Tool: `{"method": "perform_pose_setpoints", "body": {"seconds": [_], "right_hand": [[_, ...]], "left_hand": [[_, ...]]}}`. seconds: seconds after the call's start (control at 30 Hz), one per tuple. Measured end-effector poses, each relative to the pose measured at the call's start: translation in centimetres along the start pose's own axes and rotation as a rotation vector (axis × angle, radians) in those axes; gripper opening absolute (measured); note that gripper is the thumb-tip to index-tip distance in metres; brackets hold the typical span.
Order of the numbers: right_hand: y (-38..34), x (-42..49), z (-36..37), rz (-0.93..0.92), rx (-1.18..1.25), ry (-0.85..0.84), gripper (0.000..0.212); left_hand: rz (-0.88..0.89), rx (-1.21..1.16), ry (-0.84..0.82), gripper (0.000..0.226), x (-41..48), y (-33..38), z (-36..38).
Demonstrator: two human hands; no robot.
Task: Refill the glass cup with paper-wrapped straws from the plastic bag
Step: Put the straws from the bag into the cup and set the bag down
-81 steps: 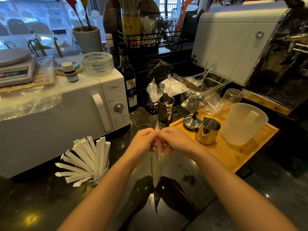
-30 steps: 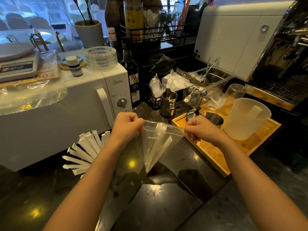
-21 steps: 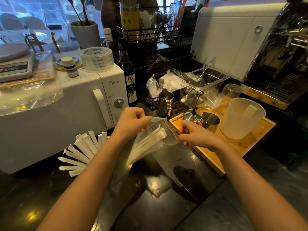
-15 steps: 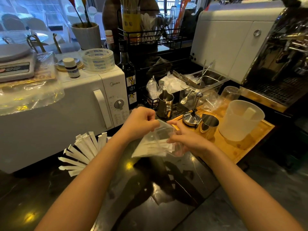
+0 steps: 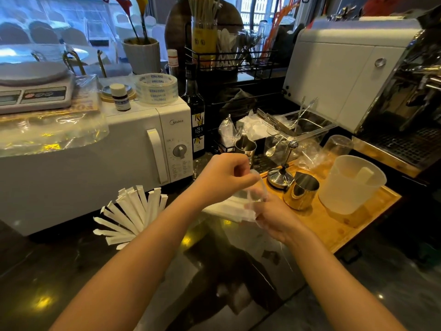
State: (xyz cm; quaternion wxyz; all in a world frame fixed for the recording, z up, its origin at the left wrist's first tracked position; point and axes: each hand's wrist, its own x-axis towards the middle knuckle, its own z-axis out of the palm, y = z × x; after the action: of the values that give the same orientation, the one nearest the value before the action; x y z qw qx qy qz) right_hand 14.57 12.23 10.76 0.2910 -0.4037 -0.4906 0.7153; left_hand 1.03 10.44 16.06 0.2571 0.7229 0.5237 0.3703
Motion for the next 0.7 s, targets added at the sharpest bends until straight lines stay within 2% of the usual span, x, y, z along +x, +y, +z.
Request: {"method": "perform_pose_setpoints", "body": {"seconds": [0.07,0.13,0.2,0.27,0.33,0.4,0.53,0.63,0.67,0.7], "right_hand": [[-0.4,-0.2,0.1,-0.049,0.012,0.037,0.04],[-1.0,-0.5,-0.1,-0.094,0.074,0.078,0.035],[-1.8,-0.8,-0.1,-0.142,0.1,0.118,0.031],[-2.6,-1.2,0.2,-0.199,0.093,0.122,0.031],[-3.3,-1.6,1.1,-0.26,0.092,0.088,0.035],[-3.7,-1.8,2.5,-0.305,0.087,0.02,0.038],[-2.5,-1.0,5.4,-0.298,0.052,-0.109,0.036],[-1.1,0.0,6.7,-0.255,0.075,-0.214,0.043],[-0.9,0.3,7.0,-0.23,0.085,-0.259,0.049],[-0.8,0.6,7.2,-0.205,0.092,-0.318,0.058]], "left_hand": [[0.012,-0.061,0.034,0.012,-1.0,0.2,-0.7],[-0.034,-0.162,0.189,0.014,-2.0,0.1,-1.5],[-0.181,-0.326,0.437,0.021,-3.1,-0.4,-2.0],[-0.38,-0.575,0.568,0.036,-4.1,-1.4,-2.4],[-0.526,-0.878,0.481,0.062,-4.6,-2.0,-2.2],[-0.599,-1.122,0.358,0.069,-5.0,-2.1,-1.6],[-0.614,-1.365,0.298,0.06,-4.9,-2.2,-2.1],[-0.687,-1.313,0.383,0.023,-5.2,-2.7,-3.5],[-0.726,-1.279,0.416,0.016,-5.5,-3.1,-4.0],[-0.757,-1.25,0.432,0.019,-5.9,-3.5,-4.4]]}}
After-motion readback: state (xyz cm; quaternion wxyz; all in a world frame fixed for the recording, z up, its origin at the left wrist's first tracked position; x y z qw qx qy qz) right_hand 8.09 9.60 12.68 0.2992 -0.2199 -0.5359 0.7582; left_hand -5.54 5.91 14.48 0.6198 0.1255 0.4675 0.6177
